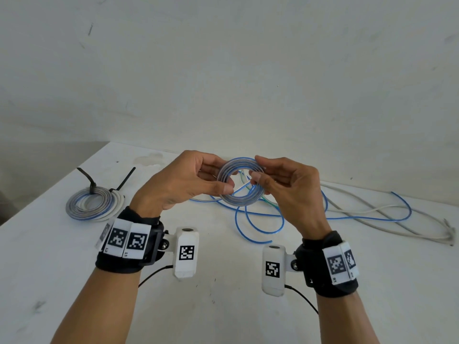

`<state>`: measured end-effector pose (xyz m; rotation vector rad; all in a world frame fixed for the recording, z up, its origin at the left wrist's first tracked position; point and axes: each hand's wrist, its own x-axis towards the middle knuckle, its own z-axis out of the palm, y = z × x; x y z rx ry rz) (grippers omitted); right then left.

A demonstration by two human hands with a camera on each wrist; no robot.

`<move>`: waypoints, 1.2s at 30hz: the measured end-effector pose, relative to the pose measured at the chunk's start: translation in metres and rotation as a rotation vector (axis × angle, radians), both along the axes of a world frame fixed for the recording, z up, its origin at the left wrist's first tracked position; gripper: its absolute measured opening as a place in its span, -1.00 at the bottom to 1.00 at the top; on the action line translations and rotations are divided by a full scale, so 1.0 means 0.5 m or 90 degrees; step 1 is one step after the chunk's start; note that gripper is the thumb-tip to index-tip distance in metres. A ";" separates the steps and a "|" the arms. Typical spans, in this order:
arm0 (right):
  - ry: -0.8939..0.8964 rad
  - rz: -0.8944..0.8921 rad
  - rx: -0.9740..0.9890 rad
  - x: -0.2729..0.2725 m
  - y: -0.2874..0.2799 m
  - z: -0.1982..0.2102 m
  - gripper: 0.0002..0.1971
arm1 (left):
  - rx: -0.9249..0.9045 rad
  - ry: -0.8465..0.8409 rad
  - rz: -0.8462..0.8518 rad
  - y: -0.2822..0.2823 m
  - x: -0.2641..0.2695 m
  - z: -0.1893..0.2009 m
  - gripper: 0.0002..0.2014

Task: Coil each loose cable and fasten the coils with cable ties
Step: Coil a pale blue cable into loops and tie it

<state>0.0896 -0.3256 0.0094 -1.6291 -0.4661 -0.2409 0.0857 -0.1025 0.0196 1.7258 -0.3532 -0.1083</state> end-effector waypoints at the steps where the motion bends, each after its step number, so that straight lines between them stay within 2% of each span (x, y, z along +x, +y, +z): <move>1: 0.001 -0.001 0.002 0.000 0.000 0.001 -0.74 | -0.007 -0.007 0.014 0.000 0.000 0.000 -0.70; 4: 0.000 -0.002 0.008 -0.001 -0.002 0.004 -0.75 | -0.043 -0.011 0.053 -0.005 0.004 -0.002 -0.69; 9: -0.008 -0.001 -0.027 -0.001 -0.005 0.000 -0.73 | -0.073 -0.004 0.036 -0.022 -0.002 0.009 -0.50; 11: -0.011 0.004 -0.040 -0.001 0.000 -0.004 -0.73 | -0.071 0.008 0.018 -0.038 -0.006 0.007 -0.55; 13: -0.012 0.009 -0.037 0.000 0.001 -0.004 -0.73 | -0.048 -0.002 -0.017 -0.047 -0.004 -0.004 -0.67; 16: -0.008 0.005 0.002 0.003 -0.010 -0.001 -0.73 | -0.051 -0.004 -0.036 -0.037 -0.004 -0.007 -0.76; 23: -0.023 -0.020 0.043 0.010 -0.016 -0.001 -0.74 | -0.070 -0.028 0.035 -0.027 0.002 -0.003 -0.72; 31: -0.031 -0.033 0.063 0.010 -0.017 -0.003 -0.72 | -0.113 0.016 0.060 -0.030 0.007 -0.011 -0.66; 36: -0.018 -0.049 0.061 0.004 -0.028 -0.009 -0.73 | -0.093 0.000 0.042 -0.045 0.003 -0.016 -0.62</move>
